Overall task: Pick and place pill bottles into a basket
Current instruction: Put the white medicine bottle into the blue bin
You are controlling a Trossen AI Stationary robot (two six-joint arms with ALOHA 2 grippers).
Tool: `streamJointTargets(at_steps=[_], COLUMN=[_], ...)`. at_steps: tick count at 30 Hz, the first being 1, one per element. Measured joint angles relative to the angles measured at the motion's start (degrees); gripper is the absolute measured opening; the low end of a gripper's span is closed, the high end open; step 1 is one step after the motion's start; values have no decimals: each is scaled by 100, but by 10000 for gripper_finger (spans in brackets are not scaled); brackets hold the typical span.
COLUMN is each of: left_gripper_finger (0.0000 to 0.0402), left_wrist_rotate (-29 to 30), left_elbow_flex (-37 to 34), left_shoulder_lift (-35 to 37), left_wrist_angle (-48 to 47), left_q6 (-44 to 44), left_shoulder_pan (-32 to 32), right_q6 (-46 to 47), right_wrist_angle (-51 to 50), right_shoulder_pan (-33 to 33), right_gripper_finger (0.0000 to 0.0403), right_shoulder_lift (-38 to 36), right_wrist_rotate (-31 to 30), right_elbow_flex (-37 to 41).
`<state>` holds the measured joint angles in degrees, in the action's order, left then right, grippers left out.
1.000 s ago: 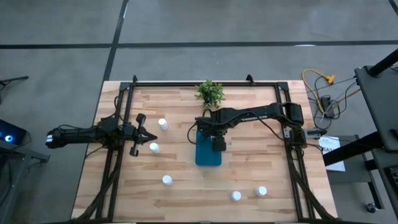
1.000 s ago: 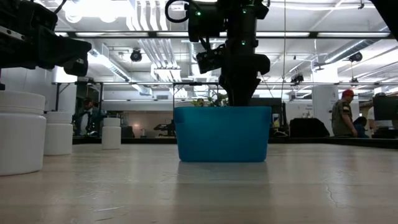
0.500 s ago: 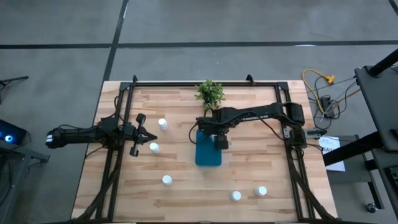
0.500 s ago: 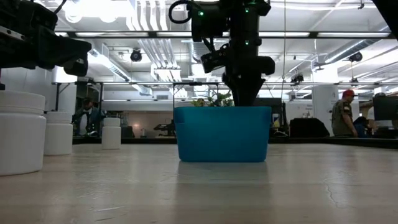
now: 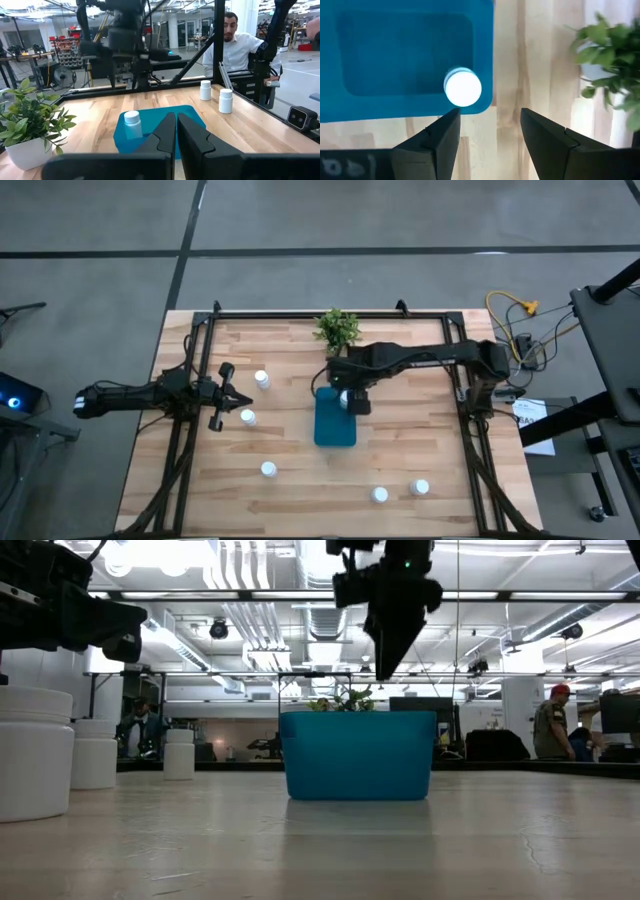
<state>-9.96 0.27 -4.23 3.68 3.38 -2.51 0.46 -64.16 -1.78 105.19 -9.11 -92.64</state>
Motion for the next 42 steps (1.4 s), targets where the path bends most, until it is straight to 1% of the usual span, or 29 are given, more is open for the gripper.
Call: streamJointTargets(at_steps=[6,12,17,21,28,38,42], left_gripper_finger=[0,0,0,0,0,0,0], left_wrist_rotate=[0,0,0,0,0,0,0], left_elbow_flex=[0,0,0,0,0,0,0], left_shoulder_lift=[-2,0,0,-2,-2,-2,-2], left_wrist_angle=[2,0,0,0,0,0,0], left_q6=[0,0,0,0,2,0,0], left_shoulder_pan=[0,0,-1,-2,-2,-2,-1], right_q6=[378,724,884,922,1285,1280,1084], right_wrist_angle=[-14,-9,25,54,222,246,302], right_shoulder_pan=[105,383,797,1178,1861,2723,3040], right_gripper_finger=[198,198,198,198,198,198,198], right_shoulder_lift=[-351,-592,-613,-584,-581,-581,-581], right_wrist_rotate=[78,509,680,680,669,661,663], right_elbow_flex=[-2,-2,-2,2,2,4,4])
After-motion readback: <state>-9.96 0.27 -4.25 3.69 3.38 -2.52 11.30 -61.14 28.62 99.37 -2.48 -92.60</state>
